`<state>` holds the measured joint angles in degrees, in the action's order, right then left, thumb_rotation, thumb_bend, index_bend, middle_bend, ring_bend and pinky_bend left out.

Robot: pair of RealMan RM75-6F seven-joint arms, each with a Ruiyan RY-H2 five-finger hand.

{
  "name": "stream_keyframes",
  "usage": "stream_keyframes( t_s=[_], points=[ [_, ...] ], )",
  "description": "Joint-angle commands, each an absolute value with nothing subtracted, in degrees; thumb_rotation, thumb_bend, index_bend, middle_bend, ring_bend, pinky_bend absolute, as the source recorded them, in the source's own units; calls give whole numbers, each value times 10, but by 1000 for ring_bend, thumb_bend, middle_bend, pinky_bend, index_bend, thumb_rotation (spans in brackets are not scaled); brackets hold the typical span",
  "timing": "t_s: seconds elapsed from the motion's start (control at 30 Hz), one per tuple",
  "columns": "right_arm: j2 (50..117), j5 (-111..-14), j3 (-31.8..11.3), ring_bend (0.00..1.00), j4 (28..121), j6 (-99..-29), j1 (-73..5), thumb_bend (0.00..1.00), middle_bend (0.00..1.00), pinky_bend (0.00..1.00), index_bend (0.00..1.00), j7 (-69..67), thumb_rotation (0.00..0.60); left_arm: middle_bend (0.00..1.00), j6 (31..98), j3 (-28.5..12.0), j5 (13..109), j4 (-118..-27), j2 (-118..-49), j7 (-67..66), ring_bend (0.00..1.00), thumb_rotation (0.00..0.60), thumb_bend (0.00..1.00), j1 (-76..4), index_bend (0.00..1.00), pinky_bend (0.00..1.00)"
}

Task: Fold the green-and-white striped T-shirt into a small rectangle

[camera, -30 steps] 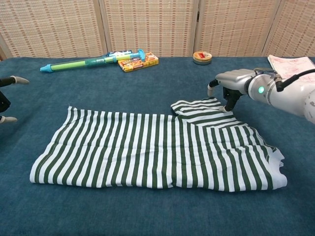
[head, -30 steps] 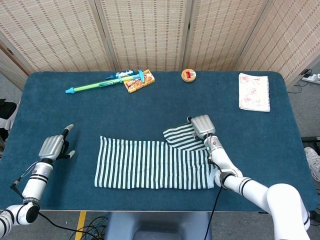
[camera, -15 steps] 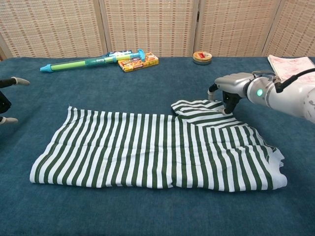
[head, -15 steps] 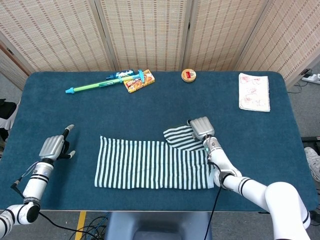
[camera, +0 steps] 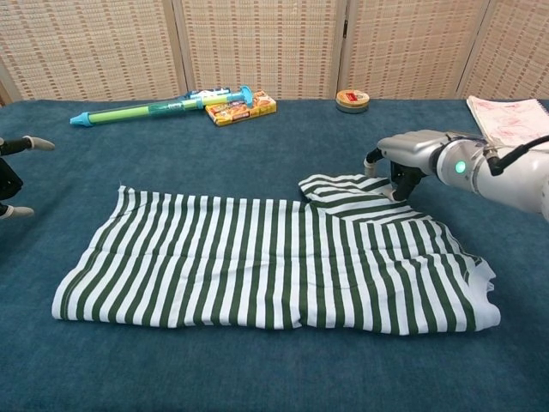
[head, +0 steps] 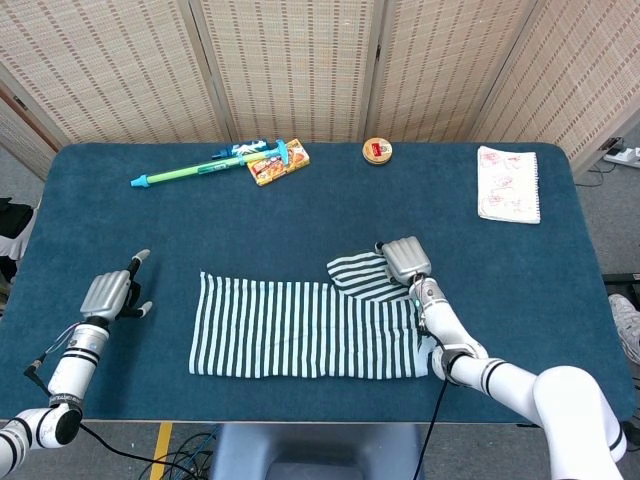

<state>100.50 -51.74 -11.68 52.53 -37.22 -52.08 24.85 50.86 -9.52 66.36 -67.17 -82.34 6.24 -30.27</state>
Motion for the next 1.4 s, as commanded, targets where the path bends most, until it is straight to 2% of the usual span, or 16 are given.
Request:
stream_keyframes(
  t_s=[0.03,0.47,0.7,1.0,1.4],
  points=[
    [1004,-534,-114,985,528,-383,-514,508,954,1000,505,232,600,859,509,-96,664,-672,-824,63,810,600,320,-303,14,889],
    [998,-618,-104,984,548,-445,-485,560,962,1000,551,159,600,859,509,-97,666,-672,-824,64,810,600,320,-305,14,889],
    [983,-717,-68,985,561,-532,-456,583,964,1000,551,129,600,859,508,-97,667,-673,-822,64,810,600,320,-305,14,889],
    [983,-857,6,985,508,-640,-423,588,968,1000,552,116,600,859,506,-98,666,-674,-821,64,809,600,320,-307,14,889],
    [960,-920,41,985,519,-672,-401,586,969,1000,552,129,600,859,499,-96,665,-676,-821,61,810,600,320,-309,14,889]
  ],
)
